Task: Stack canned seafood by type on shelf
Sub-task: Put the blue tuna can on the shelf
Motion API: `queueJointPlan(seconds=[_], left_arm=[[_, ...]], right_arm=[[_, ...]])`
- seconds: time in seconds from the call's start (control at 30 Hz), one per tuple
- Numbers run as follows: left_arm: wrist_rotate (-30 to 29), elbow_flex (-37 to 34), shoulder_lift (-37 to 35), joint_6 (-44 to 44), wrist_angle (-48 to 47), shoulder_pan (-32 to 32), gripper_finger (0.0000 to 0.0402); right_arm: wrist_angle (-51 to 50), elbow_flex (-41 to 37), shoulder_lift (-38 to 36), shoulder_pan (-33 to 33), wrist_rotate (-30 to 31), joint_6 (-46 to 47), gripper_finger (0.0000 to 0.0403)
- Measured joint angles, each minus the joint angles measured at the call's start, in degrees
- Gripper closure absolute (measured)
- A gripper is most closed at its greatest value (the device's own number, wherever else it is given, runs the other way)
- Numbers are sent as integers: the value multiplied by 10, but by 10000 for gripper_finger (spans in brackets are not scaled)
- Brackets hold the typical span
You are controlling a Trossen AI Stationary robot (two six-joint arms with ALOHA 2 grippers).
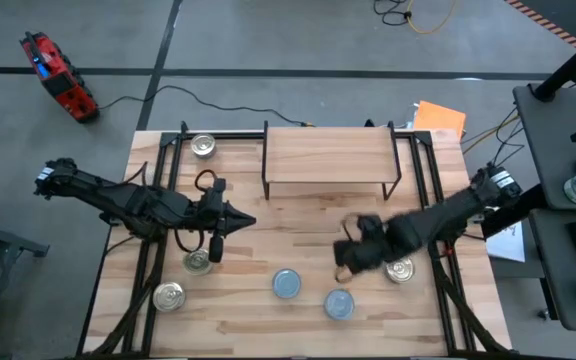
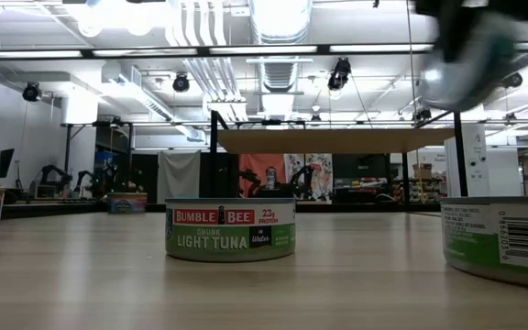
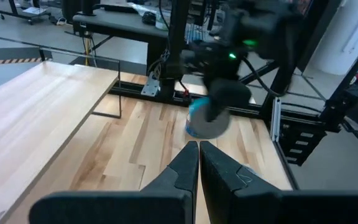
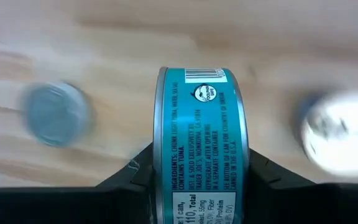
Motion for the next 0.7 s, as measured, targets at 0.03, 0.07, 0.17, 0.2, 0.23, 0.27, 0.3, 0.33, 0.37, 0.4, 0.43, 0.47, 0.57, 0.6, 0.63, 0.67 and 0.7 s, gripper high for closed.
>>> queueJointPlan(seconds=[0.03, 0.07, 0.17, 0.2, 0.23, 0.27, 0.3, 0.33, 0.37, 0.4, 0.43, 0.47, 0.57, 0.6, 0.63, 0.67, 0.7], left_arm=[[0, 12, -1, 1, -17, 0, 401], [0, 25, -1, 3, -37, 0, 401], [-4, 58, -1, 14, -87, 0, 401], [-9, 68, -1, 19, -100, 0, 401], [-19, 76, -1, 24, -109, 0, 401], [-29, 82, -1, 28, -114, 0, 401], [-39, 88, -2, 31, -117, 0, 401], [-50, 91, -2, 34, -118, 0, 401], [-59, 96, -2, 35, -119, 0, 401], [-67, 100, -2, 35, -120, 0, 401], [-75, 103, -2, 33, -121, 0, 401], [-81, 107, -2, 30, -122, 0, 401], [-97, 112, -2, 26, -123, 0, 401], [-104, 114, -2, 26, -123, 0, 401], [-112, 116, -2, 26, -125, 0, 401], [-125, 119, -2, 26, -128, 0, 401], [-140, 120, -2, 26, -130, 0, 401]], right_arm=[[3, 11, 0, -22, 6, -37, 282], [4, 25, 0, -45, 10, -77, 282], [12, 65, 0, -114, 22, -195, 282], [22, 76, -1, -137, 26, -233, 282], [34, 89, -1, -162, 29, -273, 282], [43, 101, -1, -186, 29, -311, 282], [46, 112, -1, -211, 28, -347, 282], [50, 121, -1, -237, 24, -381, 282], [56, 129, -1, -263, 19, -411, 282], [65, 135, -1, -290, 10, -439, 282], [74, 139, -1, -317, -4, -465, 282], [85, 140, -1, -343, -19, -488, 282], [126, 135, -1, -412, -69, -542, 282], [141, 133, -1, -433, -85, -555, 282], [154, 129, -1, -452, -100, -568, 282], [163, 125, 1, -468, -114, -577, 282], [173, 123, 4, -483, -126, -586, 282]])
